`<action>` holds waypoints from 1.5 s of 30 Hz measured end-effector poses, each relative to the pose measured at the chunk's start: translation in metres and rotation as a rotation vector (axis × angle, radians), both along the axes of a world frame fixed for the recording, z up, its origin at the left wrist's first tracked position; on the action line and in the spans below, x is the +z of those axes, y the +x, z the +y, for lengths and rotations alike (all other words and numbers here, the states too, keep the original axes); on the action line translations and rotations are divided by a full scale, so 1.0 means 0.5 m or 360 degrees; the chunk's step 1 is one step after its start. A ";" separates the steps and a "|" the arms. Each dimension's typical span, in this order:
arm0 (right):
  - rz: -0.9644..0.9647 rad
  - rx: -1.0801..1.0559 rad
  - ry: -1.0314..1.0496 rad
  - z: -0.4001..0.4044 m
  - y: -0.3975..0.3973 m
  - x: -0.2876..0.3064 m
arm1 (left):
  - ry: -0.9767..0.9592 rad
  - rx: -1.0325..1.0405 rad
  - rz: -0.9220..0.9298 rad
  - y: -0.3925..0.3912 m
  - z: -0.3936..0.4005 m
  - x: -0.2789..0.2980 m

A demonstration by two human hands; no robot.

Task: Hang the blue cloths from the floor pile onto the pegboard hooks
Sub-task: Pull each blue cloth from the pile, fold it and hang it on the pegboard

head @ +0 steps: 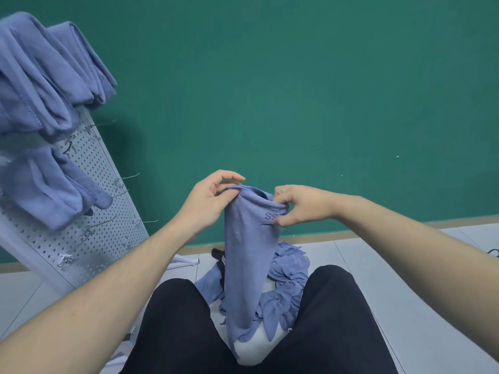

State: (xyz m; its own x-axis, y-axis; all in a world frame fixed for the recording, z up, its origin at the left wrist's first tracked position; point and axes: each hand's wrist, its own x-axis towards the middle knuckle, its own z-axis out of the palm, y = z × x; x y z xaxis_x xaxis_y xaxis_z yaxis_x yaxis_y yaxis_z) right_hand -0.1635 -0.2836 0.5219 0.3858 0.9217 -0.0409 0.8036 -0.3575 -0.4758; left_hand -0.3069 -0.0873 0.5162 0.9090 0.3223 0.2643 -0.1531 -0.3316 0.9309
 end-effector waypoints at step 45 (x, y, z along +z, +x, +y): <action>-0.0015 0.0180 0.0157 -0.002 -0.007 0.071 | 0.0672 0.0160 -0.0329 0.020 0.033 0.001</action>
State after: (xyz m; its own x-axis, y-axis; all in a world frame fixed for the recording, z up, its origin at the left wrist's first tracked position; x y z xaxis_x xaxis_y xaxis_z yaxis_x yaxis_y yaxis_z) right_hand -0.1672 -0.2847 0.5571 0.2794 0.9586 0.0551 0.8408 -0.2165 -0.4962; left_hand -0.2971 -0.0707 0.5168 0.7933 0.2316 0.5630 -0.2684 -0.6971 0.6649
